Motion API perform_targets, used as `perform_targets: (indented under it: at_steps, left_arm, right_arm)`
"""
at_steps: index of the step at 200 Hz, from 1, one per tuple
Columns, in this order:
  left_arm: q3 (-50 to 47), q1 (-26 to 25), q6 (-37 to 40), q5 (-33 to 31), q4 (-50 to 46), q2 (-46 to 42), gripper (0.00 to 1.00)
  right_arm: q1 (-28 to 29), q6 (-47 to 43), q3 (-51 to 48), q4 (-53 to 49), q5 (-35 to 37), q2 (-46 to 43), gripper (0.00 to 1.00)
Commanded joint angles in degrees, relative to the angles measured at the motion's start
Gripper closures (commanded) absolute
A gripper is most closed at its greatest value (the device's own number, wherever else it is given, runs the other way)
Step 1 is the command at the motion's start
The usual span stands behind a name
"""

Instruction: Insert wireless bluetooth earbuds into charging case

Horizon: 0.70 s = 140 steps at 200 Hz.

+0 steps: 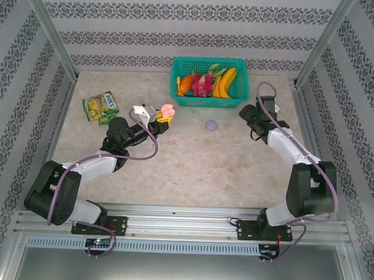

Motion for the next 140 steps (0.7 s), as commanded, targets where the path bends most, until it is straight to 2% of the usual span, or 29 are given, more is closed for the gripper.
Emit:
perform_targets:
  at_steps: [1,59,140]
  left_arm:
    - [-0.3,-0.8,1.1,-0.4,1.6,-1.0,1.0]
    - [2.0,-1.2,1.2,-0.5,3.4,3.3,1.0]
    - [4.9,-1.3,1.1,0.3,4.3,7.2,1.0]
  right_arm:
    - [-4.3,3.7,4.0,-2.5,-0.3,3.1,0.31]
    - [-14.0,6.5,16.5,-13.4,1.8,14.3,0.32]
    - [-18.7,0.5,29.4,-19.1,1.4,27.5,0.36]
